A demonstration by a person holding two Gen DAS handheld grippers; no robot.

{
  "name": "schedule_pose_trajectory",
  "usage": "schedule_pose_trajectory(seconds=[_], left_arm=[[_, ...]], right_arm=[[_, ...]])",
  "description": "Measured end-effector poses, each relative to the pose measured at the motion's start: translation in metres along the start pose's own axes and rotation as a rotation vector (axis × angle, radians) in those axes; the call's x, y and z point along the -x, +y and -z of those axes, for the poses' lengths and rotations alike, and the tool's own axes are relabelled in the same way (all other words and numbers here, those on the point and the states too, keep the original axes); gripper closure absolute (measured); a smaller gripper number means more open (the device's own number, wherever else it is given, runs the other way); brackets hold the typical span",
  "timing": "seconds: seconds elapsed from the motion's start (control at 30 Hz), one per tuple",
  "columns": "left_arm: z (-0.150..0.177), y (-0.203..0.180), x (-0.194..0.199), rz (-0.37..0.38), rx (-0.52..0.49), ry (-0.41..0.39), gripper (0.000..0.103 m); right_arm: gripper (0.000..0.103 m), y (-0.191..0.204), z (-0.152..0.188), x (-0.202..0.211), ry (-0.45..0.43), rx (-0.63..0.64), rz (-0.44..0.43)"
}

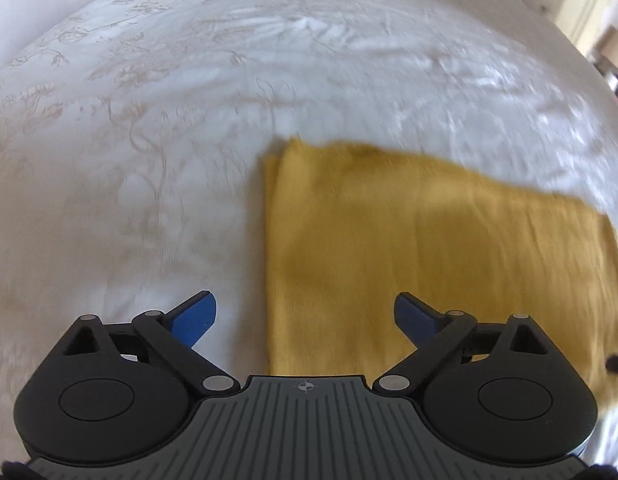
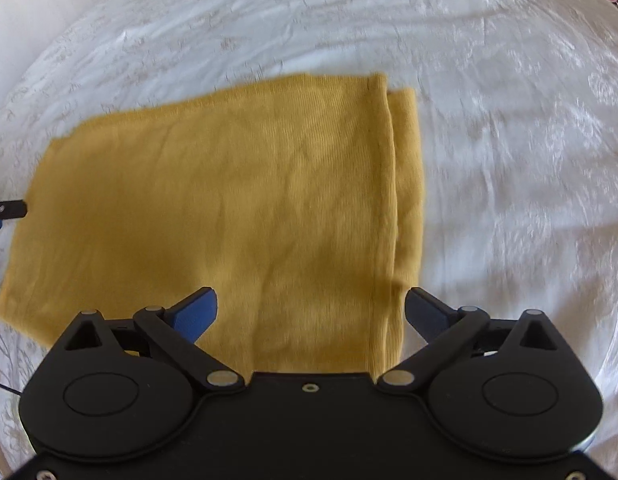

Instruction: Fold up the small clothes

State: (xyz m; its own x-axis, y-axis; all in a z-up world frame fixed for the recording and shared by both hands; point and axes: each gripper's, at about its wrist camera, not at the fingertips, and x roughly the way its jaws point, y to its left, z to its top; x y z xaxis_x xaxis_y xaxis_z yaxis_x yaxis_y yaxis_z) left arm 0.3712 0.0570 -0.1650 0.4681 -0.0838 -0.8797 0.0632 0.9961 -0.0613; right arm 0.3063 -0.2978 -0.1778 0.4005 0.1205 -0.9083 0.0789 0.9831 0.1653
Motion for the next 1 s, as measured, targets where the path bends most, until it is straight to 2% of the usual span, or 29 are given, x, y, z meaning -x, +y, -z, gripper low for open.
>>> schedule_pose_trajectory(seconds=[0.2,0.37,0.47,0.6,0.83,1.0], left_arm=[[0.048,0.002,-0.008,-0.043,-0.071,0.122,0.005],[0.06,0.014,-0.002,-0.038,-0.048,0.15,0.004],[0.054,0.015,0.007,-0.023,-0.034,0.139,0.004],[0.042,0.002,0.024,0.003,-0.023,0.086,0.004],[0.004,-0.034,0.023,0.051,-0.044,0.034,0.004],[-0.015,-0.061,0.009,0.08,-0.059,0.03,0.004]], right_arm=[[0.001,-0.013,0.028,-0.003,0.075,-0.035,0.005],[0.001,-0.029,0.041,0.009,0.084,-0.104,-0.018],[0.001,-0.04,0.04,0.025,0.01,-0.155,-0.087],[0.001,-0.058,0.024,0.034,-0.065,-0.214,-0.149],[0.001,-0.081,-0.006,-0.002,-0.035,-0.388,-0.289],[0.0,-0.081,-0.017,-0.026,0.018,-0.392,-0.322]])
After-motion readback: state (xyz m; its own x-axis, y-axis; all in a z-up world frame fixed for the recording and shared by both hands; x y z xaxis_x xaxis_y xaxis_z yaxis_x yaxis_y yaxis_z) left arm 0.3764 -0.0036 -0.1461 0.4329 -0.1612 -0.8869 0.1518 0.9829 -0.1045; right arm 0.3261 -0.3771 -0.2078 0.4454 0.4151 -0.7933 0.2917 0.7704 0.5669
